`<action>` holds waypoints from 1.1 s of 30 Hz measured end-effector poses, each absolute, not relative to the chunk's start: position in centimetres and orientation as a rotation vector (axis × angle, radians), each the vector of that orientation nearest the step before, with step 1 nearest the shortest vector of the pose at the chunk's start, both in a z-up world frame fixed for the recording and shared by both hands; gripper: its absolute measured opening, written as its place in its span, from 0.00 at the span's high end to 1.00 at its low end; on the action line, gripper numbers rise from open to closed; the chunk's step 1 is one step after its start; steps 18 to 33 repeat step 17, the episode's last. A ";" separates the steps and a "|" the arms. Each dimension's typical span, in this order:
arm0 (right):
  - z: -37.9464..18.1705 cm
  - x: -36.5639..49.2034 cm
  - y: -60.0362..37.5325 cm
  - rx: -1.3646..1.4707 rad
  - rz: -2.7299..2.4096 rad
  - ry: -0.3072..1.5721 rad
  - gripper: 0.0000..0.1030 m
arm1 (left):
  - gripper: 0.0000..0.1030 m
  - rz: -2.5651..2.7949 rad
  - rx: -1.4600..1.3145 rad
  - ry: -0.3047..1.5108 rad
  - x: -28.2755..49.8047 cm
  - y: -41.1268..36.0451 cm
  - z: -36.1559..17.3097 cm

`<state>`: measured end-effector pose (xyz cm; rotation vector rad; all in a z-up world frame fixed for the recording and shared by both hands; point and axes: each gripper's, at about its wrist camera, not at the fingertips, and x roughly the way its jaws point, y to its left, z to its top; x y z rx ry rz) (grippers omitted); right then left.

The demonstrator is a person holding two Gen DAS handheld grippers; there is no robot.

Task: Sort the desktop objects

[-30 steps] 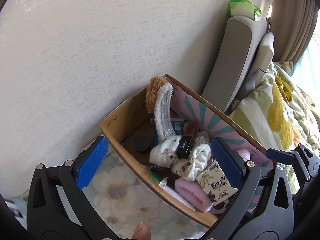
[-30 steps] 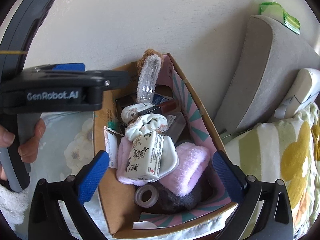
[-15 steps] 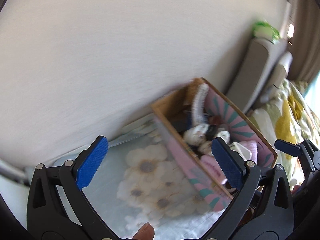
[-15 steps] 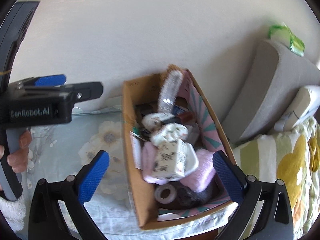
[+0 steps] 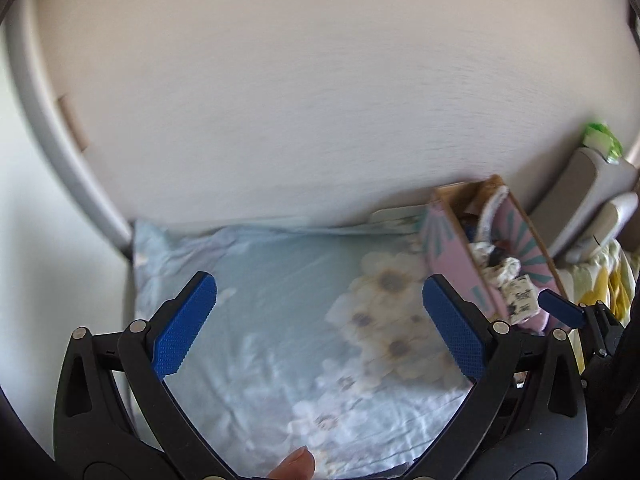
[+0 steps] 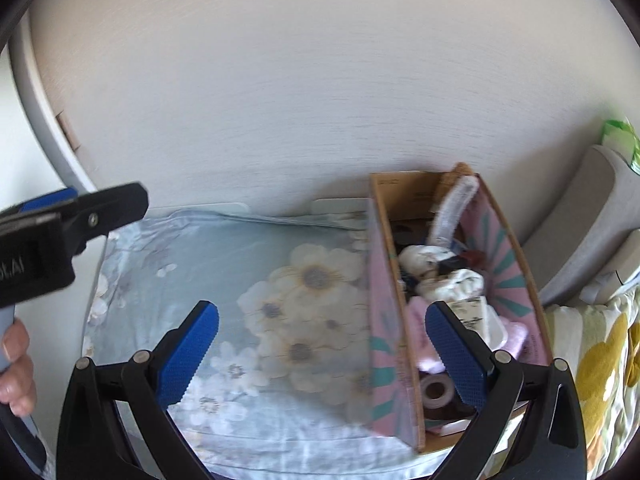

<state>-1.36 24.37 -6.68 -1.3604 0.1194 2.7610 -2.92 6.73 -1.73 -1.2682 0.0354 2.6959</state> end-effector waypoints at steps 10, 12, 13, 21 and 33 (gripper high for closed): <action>-7.4 -1.7 20.1 -1.382 2.820 0.077 0.00 | 0.00 2.784 -1.330 -0.036 -0.9 2.5 -2.9; -7.3 -1.6 19.7 -1.382 2.823 0.080 0.00 | 0.00 2.788 -1.331 -0.040 -0.6 2.3 -3.0; -7.3 -1.6 19.5 -1.383 2.827 0.084 0.00 | 0.00 2.791 -1.331 -0.043 -0.5 2.1 -3.2; -7.2 -1.5 19.2 -1.387 2.828 0.074 0.00 | 0.00 2.791 -1.321 -0.055 -0.3 1.9 -3.2; -7.2 -1.5 19.2 -1.387 2.828 0.074 0.00 | 0.00 2.791 -1.321 -0.055 -0.3 1.9 -3.2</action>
